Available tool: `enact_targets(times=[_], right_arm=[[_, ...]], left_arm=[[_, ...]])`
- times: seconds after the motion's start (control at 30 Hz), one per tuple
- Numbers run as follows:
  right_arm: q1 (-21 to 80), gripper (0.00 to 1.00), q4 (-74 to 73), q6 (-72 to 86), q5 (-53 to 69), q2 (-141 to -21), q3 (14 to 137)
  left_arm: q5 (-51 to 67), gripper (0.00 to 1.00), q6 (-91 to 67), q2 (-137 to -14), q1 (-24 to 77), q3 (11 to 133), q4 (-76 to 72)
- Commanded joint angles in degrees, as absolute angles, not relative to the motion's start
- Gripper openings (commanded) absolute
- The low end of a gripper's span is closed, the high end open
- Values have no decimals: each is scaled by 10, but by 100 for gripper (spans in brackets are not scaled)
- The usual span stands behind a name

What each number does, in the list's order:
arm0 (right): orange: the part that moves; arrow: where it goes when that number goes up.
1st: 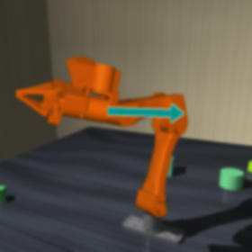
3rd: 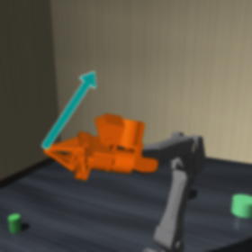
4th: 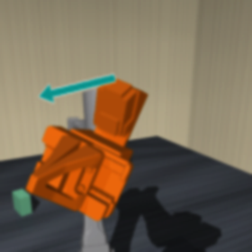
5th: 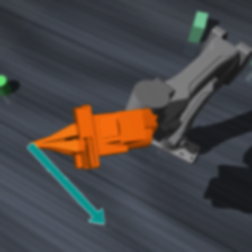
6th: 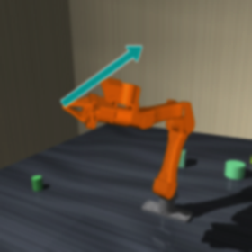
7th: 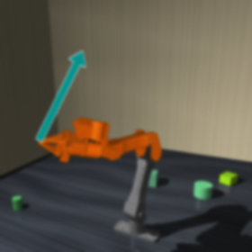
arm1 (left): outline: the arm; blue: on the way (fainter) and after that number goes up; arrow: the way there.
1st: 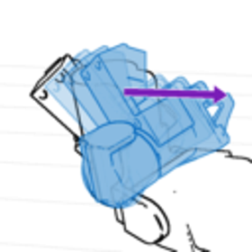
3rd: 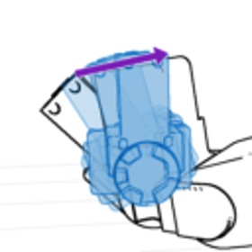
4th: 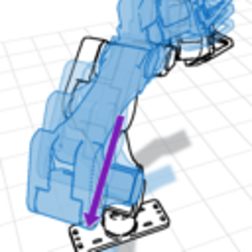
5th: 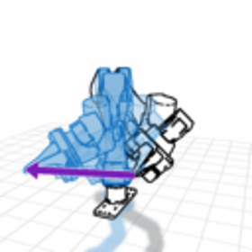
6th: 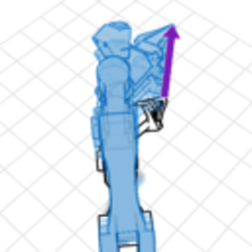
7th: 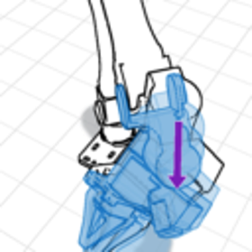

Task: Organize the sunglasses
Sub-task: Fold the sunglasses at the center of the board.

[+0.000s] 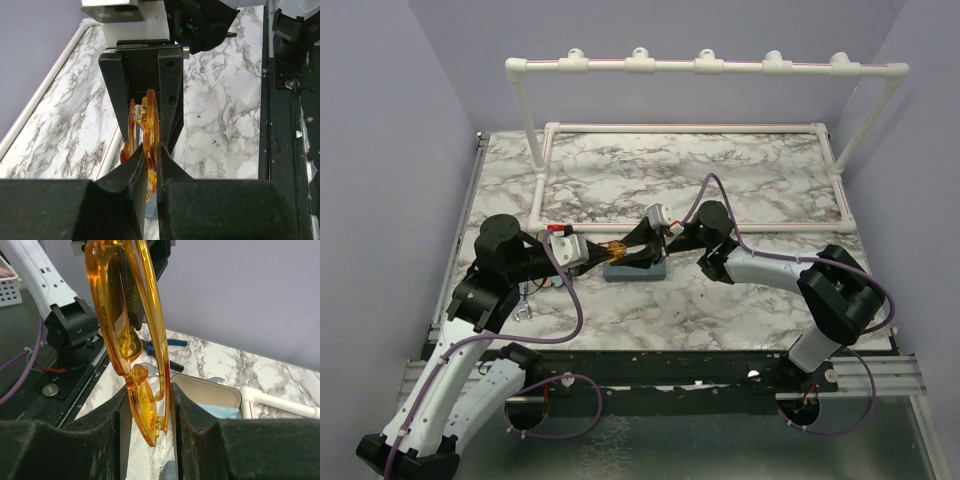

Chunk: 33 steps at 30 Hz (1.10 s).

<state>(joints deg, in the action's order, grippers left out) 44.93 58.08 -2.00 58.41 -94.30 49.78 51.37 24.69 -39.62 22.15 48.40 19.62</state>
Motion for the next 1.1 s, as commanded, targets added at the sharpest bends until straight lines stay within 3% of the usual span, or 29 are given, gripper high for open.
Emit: enact_targets(times=[0.0,0.7,0.83,1.07], right_arm=[[450,34,535,-50,562,-915,496],[394,32,472,-67,455,-843,420],[373,32,462,-63,425,-827,406],[329,32,409,-74,340,-763,369]], left_arm=[[501,16,256,-389,221,492,187],[379,70,234,-353,221,479,193],[358,73,244,-366,221,470,220],[155,70,434,-528,221,442,338]])
